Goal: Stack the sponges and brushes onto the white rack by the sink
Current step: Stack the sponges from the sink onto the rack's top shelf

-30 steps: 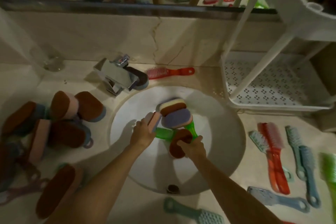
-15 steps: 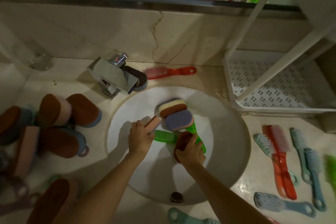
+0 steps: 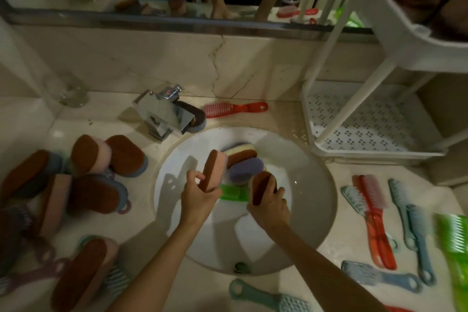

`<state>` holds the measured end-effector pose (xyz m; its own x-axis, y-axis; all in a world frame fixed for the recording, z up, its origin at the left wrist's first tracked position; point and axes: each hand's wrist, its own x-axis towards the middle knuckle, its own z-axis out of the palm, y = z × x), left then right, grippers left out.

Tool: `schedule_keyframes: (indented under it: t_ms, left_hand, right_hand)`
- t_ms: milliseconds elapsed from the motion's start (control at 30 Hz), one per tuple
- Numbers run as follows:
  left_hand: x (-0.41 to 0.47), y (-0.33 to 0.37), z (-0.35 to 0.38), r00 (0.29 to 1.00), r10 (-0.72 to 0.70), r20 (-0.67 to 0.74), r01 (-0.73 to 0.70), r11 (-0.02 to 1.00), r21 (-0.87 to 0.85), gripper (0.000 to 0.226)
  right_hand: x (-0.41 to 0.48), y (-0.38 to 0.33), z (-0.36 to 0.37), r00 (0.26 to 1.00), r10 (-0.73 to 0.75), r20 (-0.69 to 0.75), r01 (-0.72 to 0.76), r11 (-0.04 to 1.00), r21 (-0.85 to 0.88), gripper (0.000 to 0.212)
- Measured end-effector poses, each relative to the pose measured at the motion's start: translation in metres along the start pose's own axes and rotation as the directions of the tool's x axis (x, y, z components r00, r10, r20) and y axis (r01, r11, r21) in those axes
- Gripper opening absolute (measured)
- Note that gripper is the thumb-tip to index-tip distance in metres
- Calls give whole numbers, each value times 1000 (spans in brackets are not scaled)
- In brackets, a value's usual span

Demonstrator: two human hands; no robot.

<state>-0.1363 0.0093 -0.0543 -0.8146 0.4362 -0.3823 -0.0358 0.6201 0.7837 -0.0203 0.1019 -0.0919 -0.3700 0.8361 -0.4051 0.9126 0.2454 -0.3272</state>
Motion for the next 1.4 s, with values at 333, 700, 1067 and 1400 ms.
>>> schedule_keyframes:
  t_ms: [333,700,1067,1400]
  left_hand:
    - [-57,118,-12,977,202,-64,-210,877,-432,41]
    - [-112,303,-22,720,644,-259,-694,671,-262,48]
    - [-71,409,37,702,703,-116,-700,711,70,64]
    - [-51,415,74,711,702,45,-680,669,301,84]
  right_hand:
    - [-63,-2,-159,864,-369,-343,444,879,175,92]
    - [-87,-7,-323,611,-336,-717,609,778,155,88]
    - [-1,11,-462,724,-214,-656,431,882,188,57]
    - [42,13,-455,773,-326,-544,388,922,-1,43]
